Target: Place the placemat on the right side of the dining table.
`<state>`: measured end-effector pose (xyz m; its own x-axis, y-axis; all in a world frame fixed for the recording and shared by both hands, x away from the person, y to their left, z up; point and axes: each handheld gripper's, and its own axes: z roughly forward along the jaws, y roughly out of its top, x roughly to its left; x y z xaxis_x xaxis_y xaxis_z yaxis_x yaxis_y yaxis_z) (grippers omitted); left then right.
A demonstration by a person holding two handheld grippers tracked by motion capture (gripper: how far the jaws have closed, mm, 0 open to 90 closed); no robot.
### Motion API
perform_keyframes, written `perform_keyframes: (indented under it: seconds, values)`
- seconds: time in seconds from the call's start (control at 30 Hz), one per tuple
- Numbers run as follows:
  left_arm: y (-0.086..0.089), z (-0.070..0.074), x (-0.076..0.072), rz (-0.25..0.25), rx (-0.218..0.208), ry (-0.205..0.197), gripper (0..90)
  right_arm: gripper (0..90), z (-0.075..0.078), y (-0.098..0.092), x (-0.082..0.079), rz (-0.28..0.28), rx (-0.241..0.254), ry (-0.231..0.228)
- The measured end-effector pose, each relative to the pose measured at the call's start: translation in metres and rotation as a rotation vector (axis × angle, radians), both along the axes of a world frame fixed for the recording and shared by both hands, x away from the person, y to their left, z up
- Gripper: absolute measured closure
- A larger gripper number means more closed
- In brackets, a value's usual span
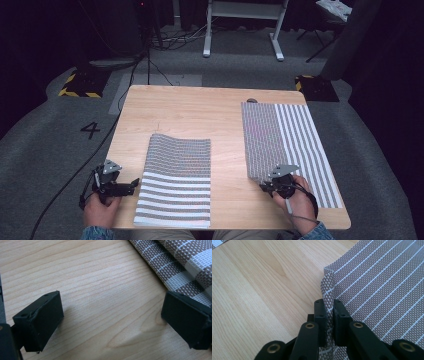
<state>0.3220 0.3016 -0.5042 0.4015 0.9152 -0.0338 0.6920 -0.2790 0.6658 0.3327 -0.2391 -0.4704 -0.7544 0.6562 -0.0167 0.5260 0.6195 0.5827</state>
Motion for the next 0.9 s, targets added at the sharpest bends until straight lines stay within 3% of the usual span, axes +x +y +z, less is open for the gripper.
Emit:
perform_keyframes:
  seconds: [0.9]
  values:
    - [0.0, 0.0, 0.0, 0.001, 0.0, -0.001, 4.2, 80.6, 0.001, -0.0021, -0.0048, -0.004, 0.0, 0.01]
